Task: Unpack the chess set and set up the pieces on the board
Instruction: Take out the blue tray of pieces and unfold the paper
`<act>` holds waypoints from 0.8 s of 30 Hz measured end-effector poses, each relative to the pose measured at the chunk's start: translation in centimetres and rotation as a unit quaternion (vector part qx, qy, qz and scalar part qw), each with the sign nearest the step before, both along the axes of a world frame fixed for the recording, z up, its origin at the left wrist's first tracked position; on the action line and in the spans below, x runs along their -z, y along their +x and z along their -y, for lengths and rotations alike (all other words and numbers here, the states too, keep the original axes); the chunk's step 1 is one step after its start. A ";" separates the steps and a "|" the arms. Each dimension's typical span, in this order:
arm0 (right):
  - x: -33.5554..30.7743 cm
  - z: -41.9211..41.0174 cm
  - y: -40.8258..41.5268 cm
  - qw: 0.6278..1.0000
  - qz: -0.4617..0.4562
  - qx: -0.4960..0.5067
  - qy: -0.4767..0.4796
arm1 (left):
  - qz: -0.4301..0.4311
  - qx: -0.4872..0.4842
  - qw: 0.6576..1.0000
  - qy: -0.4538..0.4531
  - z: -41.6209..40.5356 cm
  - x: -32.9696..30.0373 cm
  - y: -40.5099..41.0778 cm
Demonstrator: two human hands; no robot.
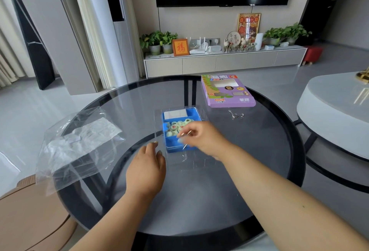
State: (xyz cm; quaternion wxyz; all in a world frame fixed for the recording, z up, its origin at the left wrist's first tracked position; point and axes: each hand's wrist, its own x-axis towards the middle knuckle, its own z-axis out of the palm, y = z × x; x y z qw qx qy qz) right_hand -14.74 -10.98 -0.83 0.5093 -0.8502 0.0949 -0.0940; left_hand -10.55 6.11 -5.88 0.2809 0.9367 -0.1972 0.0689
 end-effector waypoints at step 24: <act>2.8 13.0 1.3 0.939 -0.187 0.263 -0.121 | 0.008 -0.001 1.000 -0.005 0.1 0.5 0.4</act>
